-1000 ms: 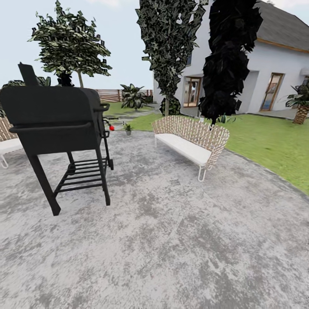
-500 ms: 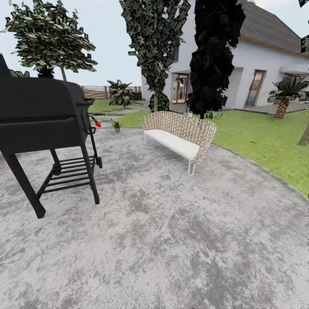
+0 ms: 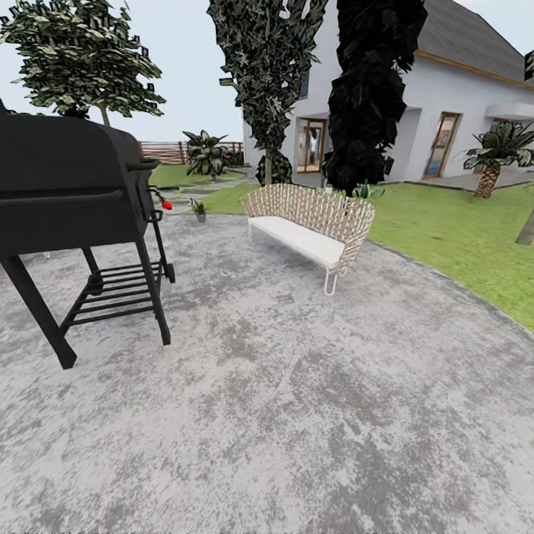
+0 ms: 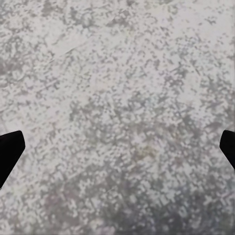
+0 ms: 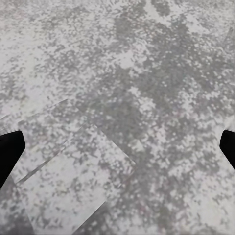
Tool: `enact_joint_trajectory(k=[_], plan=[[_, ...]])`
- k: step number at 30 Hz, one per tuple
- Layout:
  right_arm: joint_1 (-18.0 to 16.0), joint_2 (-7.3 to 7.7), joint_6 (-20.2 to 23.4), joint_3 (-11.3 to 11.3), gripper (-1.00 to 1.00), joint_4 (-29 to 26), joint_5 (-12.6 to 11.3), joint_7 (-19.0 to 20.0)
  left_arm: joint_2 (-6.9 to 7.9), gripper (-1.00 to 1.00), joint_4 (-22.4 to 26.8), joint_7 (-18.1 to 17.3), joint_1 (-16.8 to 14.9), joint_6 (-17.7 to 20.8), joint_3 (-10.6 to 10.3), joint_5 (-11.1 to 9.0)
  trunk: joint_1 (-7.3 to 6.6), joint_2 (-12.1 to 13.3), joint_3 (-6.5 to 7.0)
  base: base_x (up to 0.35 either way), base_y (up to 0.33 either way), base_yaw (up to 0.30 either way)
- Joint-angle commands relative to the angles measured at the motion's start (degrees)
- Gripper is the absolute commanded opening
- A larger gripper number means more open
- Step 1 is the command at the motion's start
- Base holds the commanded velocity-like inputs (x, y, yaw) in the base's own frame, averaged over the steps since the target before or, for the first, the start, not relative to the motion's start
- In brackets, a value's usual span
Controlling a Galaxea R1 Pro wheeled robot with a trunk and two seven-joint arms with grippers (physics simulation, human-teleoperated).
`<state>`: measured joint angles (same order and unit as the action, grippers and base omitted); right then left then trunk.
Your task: Pick up the pesticide atomizer in the garden and spray insectifuge to fully cover both potted plants in the garden.
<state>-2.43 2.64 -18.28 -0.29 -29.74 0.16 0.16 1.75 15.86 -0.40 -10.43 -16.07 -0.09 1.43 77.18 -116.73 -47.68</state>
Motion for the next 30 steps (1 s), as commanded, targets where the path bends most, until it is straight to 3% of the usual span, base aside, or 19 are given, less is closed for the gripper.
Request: enact_joint_trajectory(k=[1, 10, 20, 30], plan=[[0.0, 0.0, -0.2, 0.0, 1.0, 0.0, 0.0, 0.0, 0.01, 1.0, 0.0, 0.0, 0.0, -0.2, 0.0, 0.1, 0.22, -0.4, -0.33, 0.0, 0.0, 0.0], [0.0, 0.0, -0.2, 0.0, 1.0, 0.0, 0.0, 0.1, 0.05, 1.0, 0.0, 0.0, 0.0, -0.2, 0.0, 0.1, 2.19, -4.0, -2.22, 0.0, 0.0, 0.0], [0.0, 0.06, -0.2, 0.0, 1.0, 0.0, 0.1, 0.1, 0.57, 1.0, 0.0, 0.0, 0.0, -0.3, 0.1, 0.1, 2.19, -4.0, -2.22, 0.01, 0.0, 0.0], [0.0, 0.09, -0.2, 0.1, 1.0, 0.1, 0.1, 0.1, 0.95, 1.0, 0.0, 0.0, 0.0, -0.3, 0.1, 0.1, 2.19, -4.0, -2.22, 0.284, 0.0, 0.0]])
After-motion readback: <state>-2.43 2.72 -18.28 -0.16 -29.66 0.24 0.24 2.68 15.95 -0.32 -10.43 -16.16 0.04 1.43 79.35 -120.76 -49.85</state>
